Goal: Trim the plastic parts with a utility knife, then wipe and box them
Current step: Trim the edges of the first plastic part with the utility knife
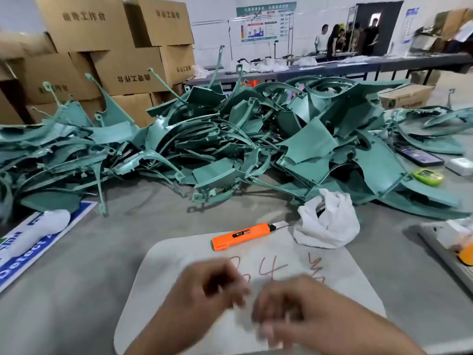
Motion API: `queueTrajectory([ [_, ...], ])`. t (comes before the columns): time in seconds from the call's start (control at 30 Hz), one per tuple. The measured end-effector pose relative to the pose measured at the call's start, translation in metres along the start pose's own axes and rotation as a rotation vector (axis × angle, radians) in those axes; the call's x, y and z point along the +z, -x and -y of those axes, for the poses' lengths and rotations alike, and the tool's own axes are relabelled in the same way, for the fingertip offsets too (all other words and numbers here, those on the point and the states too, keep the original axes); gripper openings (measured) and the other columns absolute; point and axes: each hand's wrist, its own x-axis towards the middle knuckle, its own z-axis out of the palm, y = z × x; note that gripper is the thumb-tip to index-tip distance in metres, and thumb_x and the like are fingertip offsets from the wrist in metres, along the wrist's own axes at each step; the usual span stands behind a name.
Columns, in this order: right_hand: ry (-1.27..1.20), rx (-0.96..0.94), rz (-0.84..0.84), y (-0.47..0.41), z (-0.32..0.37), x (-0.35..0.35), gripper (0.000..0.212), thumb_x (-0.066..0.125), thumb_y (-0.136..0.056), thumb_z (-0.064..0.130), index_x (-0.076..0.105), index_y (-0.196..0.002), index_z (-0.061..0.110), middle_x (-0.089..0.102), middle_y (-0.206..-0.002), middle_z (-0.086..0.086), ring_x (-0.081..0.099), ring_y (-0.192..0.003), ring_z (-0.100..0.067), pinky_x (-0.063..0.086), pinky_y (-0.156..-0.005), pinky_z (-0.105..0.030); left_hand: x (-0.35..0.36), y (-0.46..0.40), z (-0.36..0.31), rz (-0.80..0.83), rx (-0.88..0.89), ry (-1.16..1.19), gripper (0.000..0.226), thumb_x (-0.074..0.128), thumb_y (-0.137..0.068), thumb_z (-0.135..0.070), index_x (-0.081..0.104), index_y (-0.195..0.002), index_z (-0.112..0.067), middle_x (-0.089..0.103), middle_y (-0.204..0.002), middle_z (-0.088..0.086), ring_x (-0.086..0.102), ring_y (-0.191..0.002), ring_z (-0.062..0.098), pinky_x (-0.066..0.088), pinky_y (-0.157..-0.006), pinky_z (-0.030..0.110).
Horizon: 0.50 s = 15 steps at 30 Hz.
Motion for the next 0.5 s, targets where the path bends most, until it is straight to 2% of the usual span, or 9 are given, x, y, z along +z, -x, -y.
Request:
queueTrajectory([
  [0.03, -0.025, -0.055, -0.124, -0.024, 0.009, -0.006, 0.010, 0.068, -0.094, 0.022, 0.073, -0.088, 0.028, 0.074, -0.077, 0.005, 0.069, -0.067, -0.010, 0.054, -0.062, -0.025, 0.000, -0.020, 0.008, -0.209, 0.006, 0.023, 0.013, 0.071, -0.087, -0.028, 0.072, -0.082, -0.016, 0.074, -0.072, 0.005, 0.067, -0.062, 0.010, 0.052, -0.060, 0.022],
  [0.07, -0.024, -0.044, -0.333, -0.044, 0.013, -0.007, 0.016, 0.067, -0.095, 0.015, 0.071, -0.084, 0.024, 0.072, -0.070, 0.001, 0.066, -0.060, -0.012, 0.053, -0.056, -0.029, 0.000, -0.038, 0.009, -0.455, -0.034, 0.050, 0.012, 0.070, -0.089, -0.020, 0.070, -0.079, -0.014, 0.072, -0.068, 0.006, 0.065, -0.059, 0.011, 0.051, -0.057, 0.022],
  [0.13, -0.149, 0.017, -0.662, -0.093, 0.017, -0.013, 0.020, 0.065, -0.097, 0.006, 0.070, -0.080, 0.016, 0.068, -0.063, -0.004, 0.061, -0.054, -0.017, 0.052, -0.054, -0.037, 0.001, -0.082, 0.020, -0.840, -0.141, 0.170, 0.010, 0.066, -0.092, -0.003, 0.064, -0.085, -0.010, 0.069, -0.073, 0.009, 0.066, -0.062, 0.018, 0.051, -0.054, 0.028],
  [0.2, -0.282, 0.114, -0.826, -0.130, 0.017, -0.016, 0.017, 0.064, -0.097, 0.005, 0.069, -0.082, 0.010, 0.069, -0.067, -0.009, 0.062, -0.057, -0.021, 0.054, -0.060, -0.042, -0.003, -0.117, 0.029, -1.041, -0.247, 0.424, 0.013, 0.063, -0.094, -0.003, 0.053, -0.097, -0.011, 0.066, -0.095, 0.017, 0.070, -0.073, 0.028, 0.051, -0.053, 0.032],
  [0.23, -0.244, 0.121, -0.888, -0.144, 0.015, -0.022, 0.015, 0.063, -0.097, 0.007, 0.068, -0.084, 0.012, 0.070, -0.071, -0.008, 0.064, -0.062, -0.021, 0.055, -0.064, -0.041, -0.011, -0.133, 0.036, -1.115, -0.275, 0.518, 0.016, 0.062, -0.094, -0.008, 0.049, -0.102, -0.014, 0.064, -0.108, 0.020, 0.071, -0.081, 0.031, 0.053, -0.056, 0.034],
  [0.3, 0.136, -0.016, -1.007, -0.166, 0.015, -0.034, 0.011, 0.062, -0.096, 0.010, 0.063, -0.087, 0.016, 0.066, -0.077, 0.001, 0.062, -0.071, -0.016, 0.051, -0.067, -0.032, -0.030, -0.155, 0.049, -1.202, -0.297, 0.467, 0.024, 0.060, -0.087, -0.025, 0.047, -0.107, -0.022, 0.061, -0.121, 0.020, 0.068, -0.100, 0.037, 0.059, -0.070, 0.042],
  [0.37, 0.759, -0.238, -1.049, -0.178, 0.022, -0.043, 0.010, 0.061, -0.091, 0.006, 0.060, -0.093, 0.015, 0.062, -0.089, 0.001, 0.055, -0.083, -0.020, 0.043, -0.073, -0.032, -0.039, -0.164, 0.057, -1.184, -0.262, 0.366, 0.032, 0.054, -0.077, -0.034, 0.048, -0.109, -0.032, 0.062, -0.119, 0.019, 0.066, -0.103, 0.038, 0.057, -0.086, 0.055],
  [0.43, 1.219, -0.281, -0.944, -0.195, 0.034, -0.050, 0.031, 0.060, -0.077, 0.000, 0.062, -0.104, 0.014, 0.059, -0.105, -0.007, 0.050, -0.101, -0.030, 0.038, -0.086, -0.040, -0.037, -0.168, 0.065, -1.158, -0.231, 0.270, 0.029, 0.054, -0.077, -0.034, 0.047, -0.105, -0.038, 0.063, -0.115, 0.017, 0.066, -0.096, 0.037, 0.055, -0.089, 0.056],
  [0.5, 1.406, -0.086, -0.693, -0.223, 0.048, -0.054, 0.033, 0.064, -0.076, 0.003, 0.061, -0.105, 0.019, 0.062, -0.111, -0.008, 0.051, -0.115, -0.033, 0.032, -0.103, -0.049, -0.036, -0.172, 0.082, -1.183, -0.240, 0.173, 0.021, 0.060, -0.086, -0.027, 0.050, -0.104, -0.030, 0.064, -0.111, 0.015, 0.064, -0.096, 0.035, 0.052, -0.091, 0.053],
])
